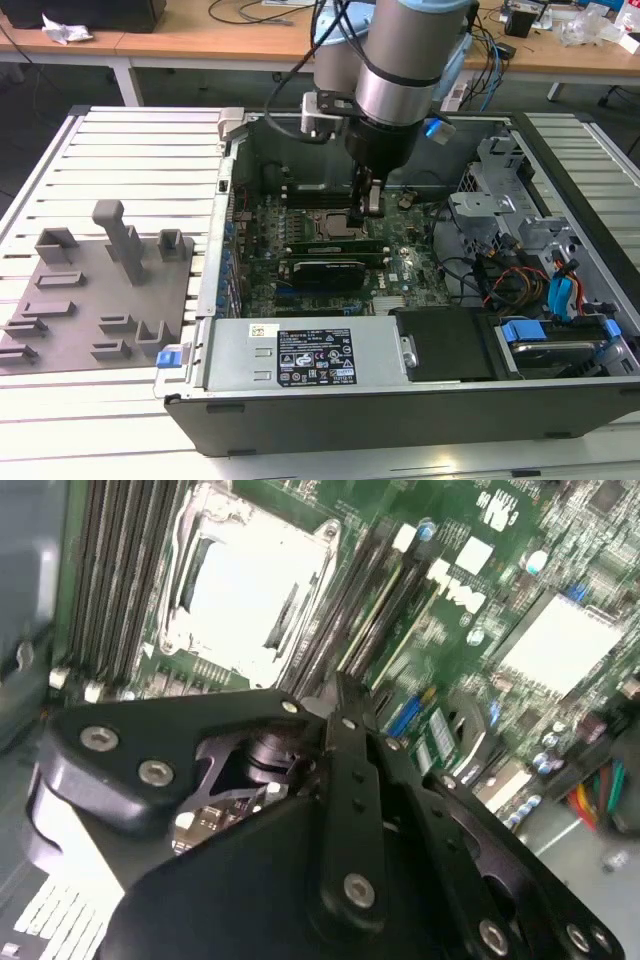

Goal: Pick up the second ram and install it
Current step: 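Press down the second ram until it locks into place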

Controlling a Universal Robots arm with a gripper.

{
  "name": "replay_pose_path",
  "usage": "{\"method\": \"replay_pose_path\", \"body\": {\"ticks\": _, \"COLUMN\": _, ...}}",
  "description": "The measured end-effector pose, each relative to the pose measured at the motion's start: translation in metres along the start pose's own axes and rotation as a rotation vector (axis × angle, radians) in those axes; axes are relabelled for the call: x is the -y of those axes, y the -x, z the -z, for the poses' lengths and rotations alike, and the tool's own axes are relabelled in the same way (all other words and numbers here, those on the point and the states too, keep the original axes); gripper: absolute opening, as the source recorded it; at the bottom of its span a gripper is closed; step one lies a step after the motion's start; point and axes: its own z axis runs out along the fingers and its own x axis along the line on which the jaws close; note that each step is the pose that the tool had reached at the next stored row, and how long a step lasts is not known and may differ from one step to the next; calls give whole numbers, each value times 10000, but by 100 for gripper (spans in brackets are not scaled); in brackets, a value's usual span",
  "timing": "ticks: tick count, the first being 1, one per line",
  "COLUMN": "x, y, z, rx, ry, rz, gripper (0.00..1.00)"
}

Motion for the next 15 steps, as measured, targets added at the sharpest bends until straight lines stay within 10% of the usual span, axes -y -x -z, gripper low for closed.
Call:
{"method": "replay_pose_path", "body": {"ticks": 7, "x": 231, "y": 9, "z": -187, "rx": -1, "ry": 8, "rz": 1, "gripper": 11}}
{"method": "replay_pose_path", "body": {"ticks": 15, "x": 280, "y": -35, "z": -323, "rx": 7, "ry": 15, "rz": 21, "gripper": 11}}
